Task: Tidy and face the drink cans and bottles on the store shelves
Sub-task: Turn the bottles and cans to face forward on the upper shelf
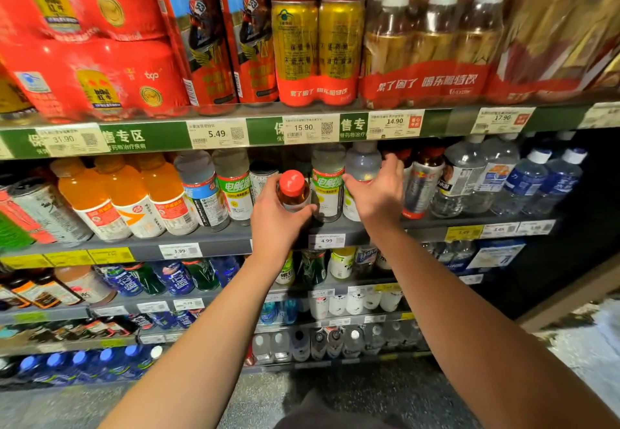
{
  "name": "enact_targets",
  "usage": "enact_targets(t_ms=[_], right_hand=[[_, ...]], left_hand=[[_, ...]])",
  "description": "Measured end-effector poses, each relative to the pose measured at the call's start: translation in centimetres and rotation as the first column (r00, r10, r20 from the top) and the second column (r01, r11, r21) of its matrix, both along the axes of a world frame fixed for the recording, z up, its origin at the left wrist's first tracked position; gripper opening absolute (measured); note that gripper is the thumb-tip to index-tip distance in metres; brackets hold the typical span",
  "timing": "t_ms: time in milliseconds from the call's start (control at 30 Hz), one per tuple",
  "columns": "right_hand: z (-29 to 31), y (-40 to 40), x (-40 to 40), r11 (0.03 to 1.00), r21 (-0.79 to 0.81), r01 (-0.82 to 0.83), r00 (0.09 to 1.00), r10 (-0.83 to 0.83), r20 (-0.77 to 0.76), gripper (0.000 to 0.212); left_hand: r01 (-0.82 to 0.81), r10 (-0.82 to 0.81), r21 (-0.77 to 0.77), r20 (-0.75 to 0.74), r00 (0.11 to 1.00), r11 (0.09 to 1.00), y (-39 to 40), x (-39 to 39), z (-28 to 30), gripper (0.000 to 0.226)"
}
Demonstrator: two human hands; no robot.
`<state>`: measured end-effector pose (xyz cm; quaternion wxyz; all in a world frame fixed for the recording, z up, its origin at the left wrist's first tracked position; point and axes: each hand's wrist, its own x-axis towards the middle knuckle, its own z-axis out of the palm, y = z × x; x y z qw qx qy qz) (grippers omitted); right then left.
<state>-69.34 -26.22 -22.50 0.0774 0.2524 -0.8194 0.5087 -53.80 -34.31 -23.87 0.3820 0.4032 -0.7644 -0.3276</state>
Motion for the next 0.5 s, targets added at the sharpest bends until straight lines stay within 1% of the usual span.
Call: enact_targets(t_ms=[67, 100, 167, 233, 367, 500], right_hand=[[-0.8, 0.6, 0.3, 0.999, -0.043, -0.012, 0.995, 0.008, -0.095, 0.07], [-1.2, 1.0, 0.6, 0.997, -0.072, -0.025, 0.994, 0.017, -0.112, 0.069], [-1.4, 2.0, 1.6, 0.988, -0.123, -0.092, 0.995, 0.086, -0.054, 0.068], [-1.3, 2.8, 2.4, 0.98, -0.156, -0.121, 0.992, 0.125, 0.014, 0.067], [-1.2, 4.8, 4.7, 0.962, -0.237, -0.133, 0.99, 0.14, 0.012, 0.07], [-0.1, 5.4, 6.9, 0.905, -0.364, -0.221, 0.957, 0.272, 0.096, 0.066]], left_hand=[[0.006, -0.006, 0.022, -0.003, 1.0, 1.0, 0.0, 0.4, 0.0, 0.071], [0.009, -0.008, 0.043, -0.01, 1.0, 0.999, 0.1, 0.6, 0.1, 0.069], [0.006, -0.001, 0.088, -0.049, 0.999, 0.996, 0.4, 1.3, 0.3, 0.063], [-0.033, 0.049, 0.133, -0.113, 0.992, 0.991, 0.7, 2.2, 0.1, 0.061], [-0.111, 0.162, 0.212, -0.24, 0.957, 0.971, 0.8, 4.4, 0.0, 0.054], [-0.117, 0.212, 0.271, -0.357, 0.91, 0.956, 0.3, 6.7, 0.6, 0.054]])
